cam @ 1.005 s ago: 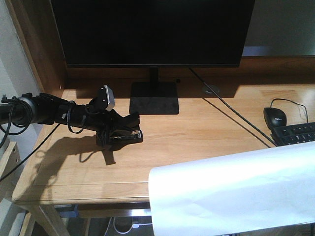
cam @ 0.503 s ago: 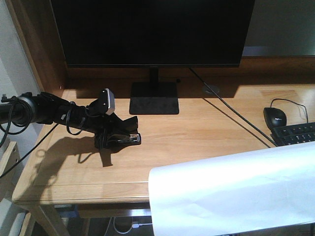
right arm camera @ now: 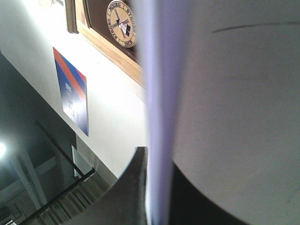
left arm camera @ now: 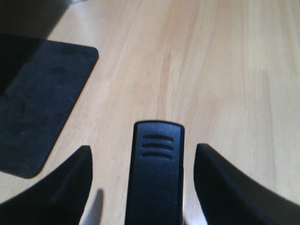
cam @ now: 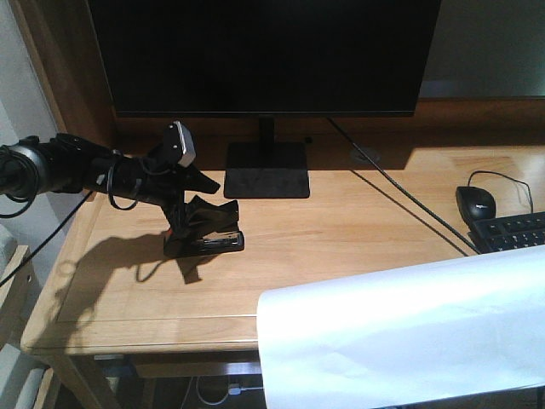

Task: Grab stapler and paper to desk for stapling

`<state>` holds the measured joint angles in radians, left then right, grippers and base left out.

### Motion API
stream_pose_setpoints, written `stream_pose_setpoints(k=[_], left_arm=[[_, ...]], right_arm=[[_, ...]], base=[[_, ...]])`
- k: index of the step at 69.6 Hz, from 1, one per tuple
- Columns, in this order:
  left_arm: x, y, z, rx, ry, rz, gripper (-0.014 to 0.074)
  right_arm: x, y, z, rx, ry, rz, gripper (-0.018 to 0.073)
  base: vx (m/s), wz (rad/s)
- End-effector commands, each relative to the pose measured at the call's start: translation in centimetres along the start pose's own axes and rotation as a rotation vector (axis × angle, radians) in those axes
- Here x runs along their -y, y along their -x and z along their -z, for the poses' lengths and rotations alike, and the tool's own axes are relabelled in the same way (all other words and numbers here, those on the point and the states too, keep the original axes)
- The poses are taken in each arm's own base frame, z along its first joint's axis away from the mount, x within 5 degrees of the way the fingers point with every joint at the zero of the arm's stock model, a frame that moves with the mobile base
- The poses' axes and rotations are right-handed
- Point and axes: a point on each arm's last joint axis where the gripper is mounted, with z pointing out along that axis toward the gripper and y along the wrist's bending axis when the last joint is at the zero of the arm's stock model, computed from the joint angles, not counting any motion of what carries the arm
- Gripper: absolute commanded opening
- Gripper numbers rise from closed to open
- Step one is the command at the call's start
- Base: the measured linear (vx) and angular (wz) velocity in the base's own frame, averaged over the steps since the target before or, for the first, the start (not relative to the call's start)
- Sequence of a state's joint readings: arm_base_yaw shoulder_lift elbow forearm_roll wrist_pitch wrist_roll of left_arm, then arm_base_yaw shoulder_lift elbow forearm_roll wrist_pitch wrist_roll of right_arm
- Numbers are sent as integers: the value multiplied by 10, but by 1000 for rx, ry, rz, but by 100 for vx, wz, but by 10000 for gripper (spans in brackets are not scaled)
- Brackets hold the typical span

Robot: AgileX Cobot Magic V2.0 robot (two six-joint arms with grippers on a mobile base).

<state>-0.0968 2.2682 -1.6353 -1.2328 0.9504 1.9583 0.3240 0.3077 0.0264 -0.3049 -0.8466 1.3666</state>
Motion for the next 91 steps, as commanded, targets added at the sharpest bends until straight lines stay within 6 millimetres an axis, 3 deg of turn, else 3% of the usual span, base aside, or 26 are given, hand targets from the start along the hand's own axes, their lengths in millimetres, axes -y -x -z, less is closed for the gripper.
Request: stream_pose_setpoints(k=[1, 15, 40, 91], left_arm=[[1, 48, 26, 109, 28, -30, 435], [5, 59, 35, 109, 16, -70, 338], [6, 40, 28, -2, -24, -116, -10], [1, 38, 28, -19, 29, -119, -6]], right_arm=[[-3, 1, 0, 11, 46, 7, -6], [-3, 1, 0, 11, 46, 7, -6], [-3, 1, 0, 11, 46, 7, -6], [-3, 1, 0, 11, 46, 7, -6]], base=[[0, 0], [0, 0], [0, 0], [0, 0]])
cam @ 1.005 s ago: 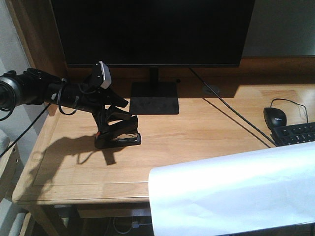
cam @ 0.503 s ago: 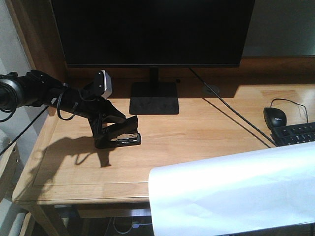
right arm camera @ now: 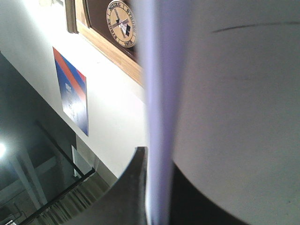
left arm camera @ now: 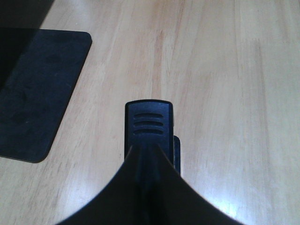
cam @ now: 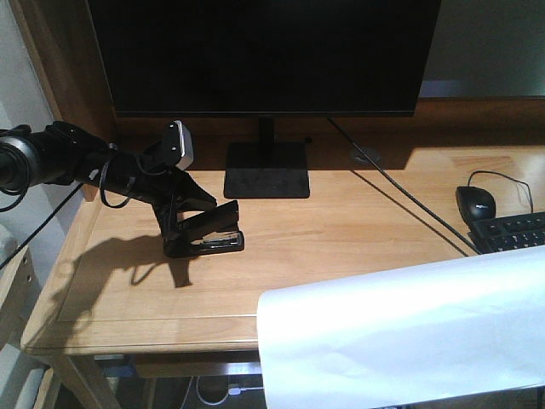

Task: Grab stapler and paper to desk for stapling

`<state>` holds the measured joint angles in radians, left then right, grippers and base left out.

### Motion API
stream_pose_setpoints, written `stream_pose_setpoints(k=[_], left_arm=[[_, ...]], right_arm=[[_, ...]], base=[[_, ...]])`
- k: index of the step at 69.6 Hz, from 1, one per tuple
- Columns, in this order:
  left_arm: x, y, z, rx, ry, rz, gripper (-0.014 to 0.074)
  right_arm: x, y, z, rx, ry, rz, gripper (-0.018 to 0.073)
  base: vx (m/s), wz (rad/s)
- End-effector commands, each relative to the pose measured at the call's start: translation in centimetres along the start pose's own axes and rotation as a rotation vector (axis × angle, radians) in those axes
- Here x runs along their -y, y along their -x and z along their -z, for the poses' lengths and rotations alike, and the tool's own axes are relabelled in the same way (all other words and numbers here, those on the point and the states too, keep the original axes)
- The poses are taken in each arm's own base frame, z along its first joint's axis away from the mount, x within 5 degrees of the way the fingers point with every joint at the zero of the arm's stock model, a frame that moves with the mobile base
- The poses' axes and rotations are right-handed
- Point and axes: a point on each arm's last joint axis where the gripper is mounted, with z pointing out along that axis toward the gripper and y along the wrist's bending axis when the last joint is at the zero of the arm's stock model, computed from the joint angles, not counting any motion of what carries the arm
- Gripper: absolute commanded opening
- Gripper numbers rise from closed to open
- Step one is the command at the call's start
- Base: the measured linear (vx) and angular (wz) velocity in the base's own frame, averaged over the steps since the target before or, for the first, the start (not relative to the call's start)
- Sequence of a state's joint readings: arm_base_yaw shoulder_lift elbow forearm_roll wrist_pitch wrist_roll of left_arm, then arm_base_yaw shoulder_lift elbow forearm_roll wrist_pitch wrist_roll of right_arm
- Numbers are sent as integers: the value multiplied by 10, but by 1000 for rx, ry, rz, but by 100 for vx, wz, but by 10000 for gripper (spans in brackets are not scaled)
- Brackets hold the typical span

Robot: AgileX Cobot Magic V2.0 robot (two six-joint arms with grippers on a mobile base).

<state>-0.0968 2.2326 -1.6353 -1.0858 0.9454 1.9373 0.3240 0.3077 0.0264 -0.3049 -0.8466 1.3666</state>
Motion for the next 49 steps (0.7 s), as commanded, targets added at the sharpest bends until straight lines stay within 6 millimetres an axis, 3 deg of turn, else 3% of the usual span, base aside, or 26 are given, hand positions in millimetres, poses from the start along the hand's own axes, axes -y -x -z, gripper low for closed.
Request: stream_pose_setpoints(k=[1, 49], left_arm=[[-5, 33, 21, 78, 53, -26, -6], [-5, 33, 21, 78, 53, -26, -6]], right_arm=[[-3, 1, 0, 11, 46, 7, -6], [-1, 7, 1, 84, 27, -54, -6]], base=[[0, 0], [0, 0]])
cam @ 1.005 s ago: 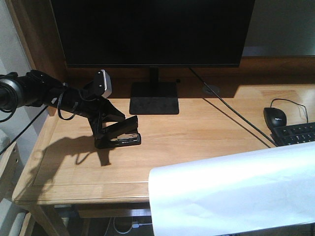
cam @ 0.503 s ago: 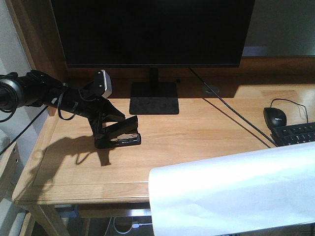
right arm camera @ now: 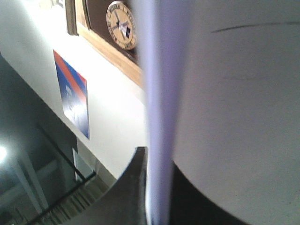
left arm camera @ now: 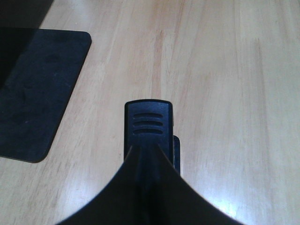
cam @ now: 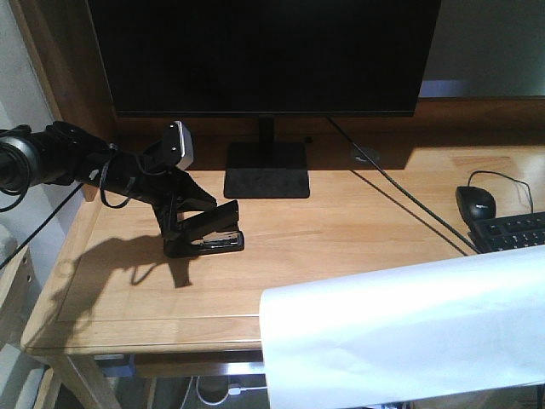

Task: Grab stapler and paper to desk for stapling
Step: 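Swing the right gripper with the white paper over the desk beside the stapler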

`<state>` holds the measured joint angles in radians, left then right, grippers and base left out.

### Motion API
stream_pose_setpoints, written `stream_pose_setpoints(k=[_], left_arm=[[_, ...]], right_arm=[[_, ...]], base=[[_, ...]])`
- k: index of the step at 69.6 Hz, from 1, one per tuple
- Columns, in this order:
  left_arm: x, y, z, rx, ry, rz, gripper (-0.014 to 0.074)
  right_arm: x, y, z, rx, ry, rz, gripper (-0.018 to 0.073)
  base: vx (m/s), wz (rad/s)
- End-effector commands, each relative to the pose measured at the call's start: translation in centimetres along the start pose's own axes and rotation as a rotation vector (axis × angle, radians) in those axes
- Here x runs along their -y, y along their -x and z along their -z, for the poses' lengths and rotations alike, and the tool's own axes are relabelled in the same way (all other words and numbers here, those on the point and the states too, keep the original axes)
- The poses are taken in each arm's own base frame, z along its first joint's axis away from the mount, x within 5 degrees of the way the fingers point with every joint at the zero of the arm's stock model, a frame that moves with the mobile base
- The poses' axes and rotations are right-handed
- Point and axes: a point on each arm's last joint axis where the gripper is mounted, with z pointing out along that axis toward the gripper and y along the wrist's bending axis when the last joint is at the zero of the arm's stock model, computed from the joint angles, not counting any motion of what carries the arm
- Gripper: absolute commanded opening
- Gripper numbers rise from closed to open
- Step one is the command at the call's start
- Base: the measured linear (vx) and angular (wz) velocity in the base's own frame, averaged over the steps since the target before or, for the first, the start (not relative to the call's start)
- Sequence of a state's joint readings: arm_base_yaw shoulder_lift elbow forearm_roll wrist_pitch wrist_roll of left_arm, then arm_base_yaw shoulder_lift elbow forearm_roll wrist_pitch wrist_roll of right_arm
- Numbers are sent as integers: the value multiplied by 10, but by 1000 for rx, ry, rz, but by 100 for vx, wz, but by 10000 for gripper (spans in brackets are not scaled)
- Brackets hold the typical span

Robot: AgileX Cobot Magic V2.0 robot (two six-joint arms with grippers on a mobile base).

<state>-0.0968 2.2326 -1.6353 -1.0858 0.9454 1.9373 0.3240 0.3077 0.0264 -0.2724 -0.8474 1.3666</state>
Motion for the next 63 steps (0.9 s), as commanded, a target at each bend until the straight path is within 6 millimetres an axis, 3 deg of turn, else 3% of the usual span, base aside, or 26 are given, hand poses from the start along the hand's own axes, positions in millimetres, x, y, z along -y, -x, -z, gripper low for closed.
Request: stream_pose_setpoints(k=[1, 10, 18, 38, 63], left_arm=[[-5, 33, 21, 78, 53, -26, -6], [-5, 33, 21, 78, 53, -26, -6], [-5, 33, 21, 78, 53, -26, -6], [-5, 33, 21, 78, 53, -26, -6], [-5, 33, 21, 78, 53, -26, -6]], right_arm=[[-1, 6, 0, 67, 24, -41, -6], [3, 6, -2, 60, -29, -22, -6], [1, -4, -11, -101, -57, 130, -6], [-11, -13, -66, -558, -154, 354, -6], [29, -31, -126, -1025, -260, 352, -6]], base=[[0, 0], [0, 0], [0, 0], [0, 0], [0, 0]])
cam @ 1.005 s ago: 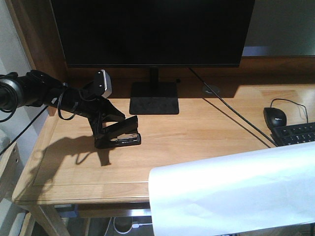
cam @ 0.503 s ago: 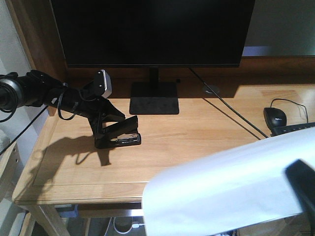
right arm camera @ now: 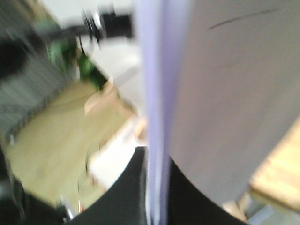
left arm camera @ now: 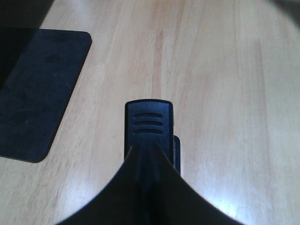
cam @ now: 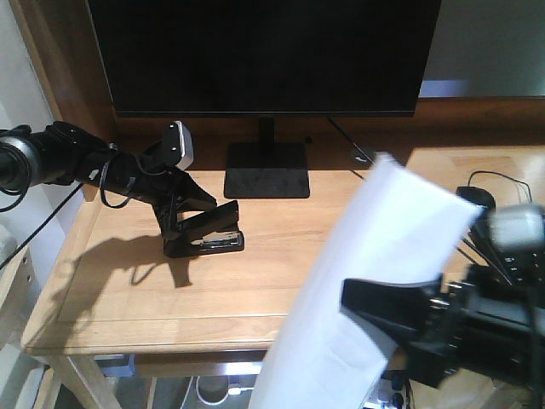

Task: Grab stapler and paper to desk for stapling
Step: 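Swing the right gripper with the white paper over the desk beside the stapler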

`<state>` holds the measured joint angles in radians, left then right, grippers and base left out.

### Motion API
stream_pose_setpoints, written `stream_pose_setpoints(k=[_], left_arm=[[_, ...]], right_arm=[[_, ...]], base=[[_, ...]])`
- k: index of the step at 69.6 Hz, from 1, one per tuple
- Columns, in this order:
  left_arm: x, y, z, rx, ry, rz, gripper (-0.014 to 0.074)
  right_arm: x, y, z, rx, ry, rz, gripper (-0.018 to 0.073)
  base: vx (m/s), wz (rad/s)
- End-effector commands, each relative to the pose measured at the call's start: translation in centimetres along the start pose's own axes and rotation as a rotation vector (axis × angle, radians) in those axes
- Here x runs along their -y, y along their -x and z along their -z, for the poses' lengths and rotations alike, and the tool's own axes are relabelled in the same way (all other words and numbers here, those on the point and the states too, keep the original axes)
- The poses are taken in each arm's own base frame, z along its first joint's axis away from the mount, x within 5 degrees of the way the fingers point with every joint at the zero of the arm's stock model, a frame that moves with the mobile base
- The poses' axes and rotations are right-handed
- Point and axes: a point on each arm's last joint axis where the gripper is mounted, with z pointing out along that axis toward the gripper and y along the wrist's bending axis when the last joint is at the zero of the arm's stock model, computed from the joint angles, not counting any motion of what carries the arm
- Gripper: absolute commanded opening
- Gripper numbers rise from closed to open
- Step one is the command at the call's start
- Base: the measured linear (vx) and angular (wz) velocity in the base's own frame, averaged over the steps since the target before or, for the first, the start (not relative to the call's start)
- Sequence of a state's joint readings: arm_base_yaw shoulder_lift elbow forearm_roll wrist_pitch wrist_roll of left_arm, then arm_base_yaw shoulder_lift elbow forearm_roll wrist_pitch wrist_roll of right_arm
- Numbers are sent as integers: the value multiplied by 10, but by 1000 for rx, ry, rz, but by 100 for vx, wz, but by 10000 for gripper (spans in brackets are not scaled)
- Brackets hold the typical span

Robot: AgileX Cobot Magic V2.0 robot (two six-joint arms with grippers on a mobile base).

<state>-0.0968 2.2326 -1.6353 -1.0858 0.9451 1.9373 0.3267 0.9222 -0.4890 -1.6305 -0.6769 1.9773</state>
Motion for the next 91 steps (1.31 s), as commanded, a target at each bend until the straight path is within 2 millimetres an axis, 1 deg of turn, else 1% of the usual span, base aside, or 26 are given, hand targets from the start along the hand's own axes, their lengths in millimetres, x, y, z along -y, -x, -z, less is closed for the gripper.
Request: stream_pose_setpoints(k=[1, 8, 16, 21, 26, 30, 36, 42, 48, 54, 57, 80, 91], left_arm=[[-5, 33, 21, 78, 53, -26, -6], [-5, 33, 21, 78, 53, -26, -6], [-5, 33, 21, 78, 53, -26, -6], [-5, 33, 21, 78, 53, -26, -6], [-5, 33, 21, 78, 53, -26, -6], [-5, 33, 21, 78, 53, -26, -6], [-5, 33, 21, 78, 53, -26, -6], [-5, 33, 21, 78, 53, -26, -6], [-5, 33, 21, 78, 53, -26, -6], [-5, 33, 21, 78, 53, -26, -6], [-5, 33, 21, 78, 53, -26, -6], [-5, 33, 21, 78, 53, -26, -6], [-5, 33, 21, 78, 53, -26, -6]], right_arm=[[0, 17, -15, -79, 47, 23, -6], [9, 26, -32, -142, 66, 22, -6], [19, 39, -49, -198, 65, 73, -6], [29, 44, -62, -209, 49, 70, -6], [42, 48, -74, -210, -2, 61, -6], [56, 48, -83, -210, -65, 53, -6], [79, 42, -95, -216, -183, 29, -6], [104, 31, -106, -239, -295, 2, -6], [121, 21, -115, -273, -356, -4, -6], [132, 13, -120, -302, -393, 8, -6], [135, 12, -121, -304, -408, 10, -6], [143, 16, -118, -282, -499, 82, -6], [149, 19, -115, -259, -570, 103, -6]], base=[[0, 0], [0, 0], [0, 0], [0, 0], [0, 0], [0, 0], [0, 0], [0, 0], [0, 0], [0, 0], [0, 0], [0, 0], [0, 0]])
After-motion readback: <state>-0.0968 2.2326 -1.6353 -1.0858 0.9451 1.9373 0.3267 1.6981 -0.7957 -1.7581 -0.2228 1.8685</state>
